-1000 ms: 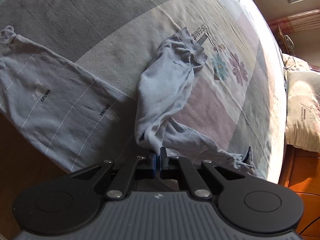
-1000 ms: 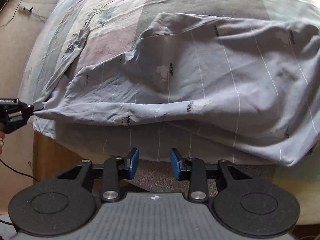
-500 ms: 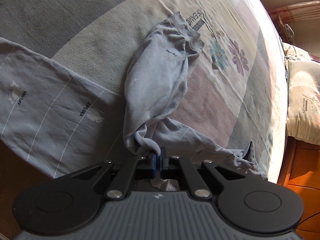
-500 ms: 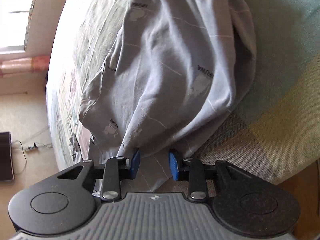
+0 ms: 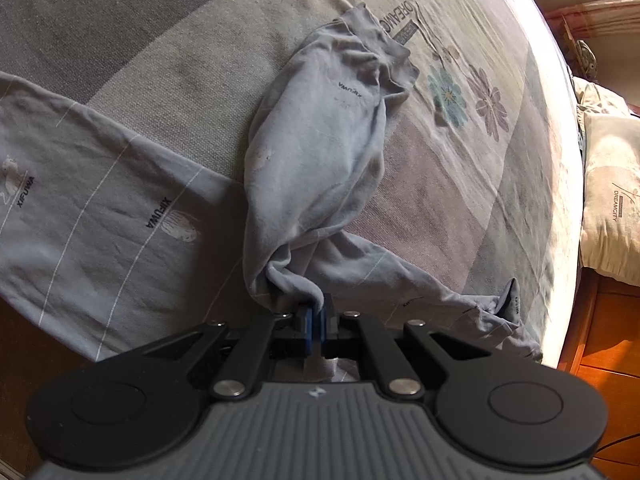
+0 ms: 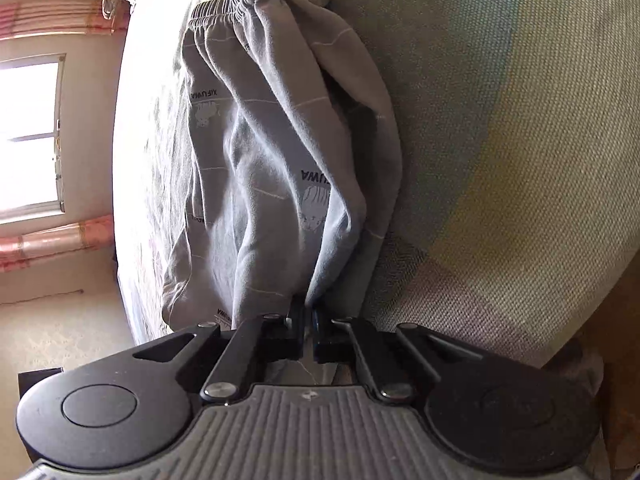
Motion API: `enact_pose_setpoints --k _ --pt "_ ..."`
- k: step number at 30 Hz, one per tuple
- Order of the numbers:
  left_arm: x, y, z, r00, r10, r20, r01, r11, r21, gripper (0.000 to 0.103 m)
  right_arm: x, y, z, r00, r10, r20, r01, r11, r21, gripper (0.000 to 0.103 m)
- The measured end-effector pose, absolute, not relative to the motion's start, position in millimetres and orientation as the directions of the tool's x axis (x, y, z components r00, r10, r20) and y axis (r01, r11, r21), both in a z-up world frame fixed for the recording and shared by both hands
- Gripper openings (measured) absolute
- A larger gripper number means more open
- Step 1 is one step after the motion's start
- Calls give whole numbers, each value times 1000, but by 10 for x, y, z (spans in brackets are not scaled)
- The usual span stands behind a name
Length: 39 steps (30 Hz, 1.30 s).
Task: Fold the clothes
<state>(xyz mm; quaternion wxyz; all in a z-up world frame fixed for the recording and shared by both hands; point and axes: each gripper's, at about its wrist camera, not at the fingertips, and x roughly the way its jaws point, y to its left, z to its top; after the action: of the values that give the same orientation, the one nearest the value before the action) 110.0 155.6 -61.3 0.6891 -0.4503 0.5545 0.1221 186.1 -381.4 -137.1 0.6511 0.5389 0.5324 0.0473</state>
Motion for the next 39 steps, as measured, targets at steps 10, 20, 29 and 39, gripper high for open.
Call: enact_pose_setpoints --k 10,20,29,39 --pt "938 1676 -332 387 -279 -879 -706 524 -477 1 2071 -3792 -851 335 612 -716 458 559 691 2" --pt "598 1592 -470 336 -281 -899 -742 510 -436 1 2097 -3837 -890 224 558 -799 409 691 597 2" --pt "580 1535 -573 311 -273 -910 -711 569 -414 1 2185 -3645 -855 251 537 -805 349 726 593 2" --pt "696 1604 -420 205 -293 -934 -641 681 -354 9 2009 -3486 -777 57 511 -857 248 825 508 13"
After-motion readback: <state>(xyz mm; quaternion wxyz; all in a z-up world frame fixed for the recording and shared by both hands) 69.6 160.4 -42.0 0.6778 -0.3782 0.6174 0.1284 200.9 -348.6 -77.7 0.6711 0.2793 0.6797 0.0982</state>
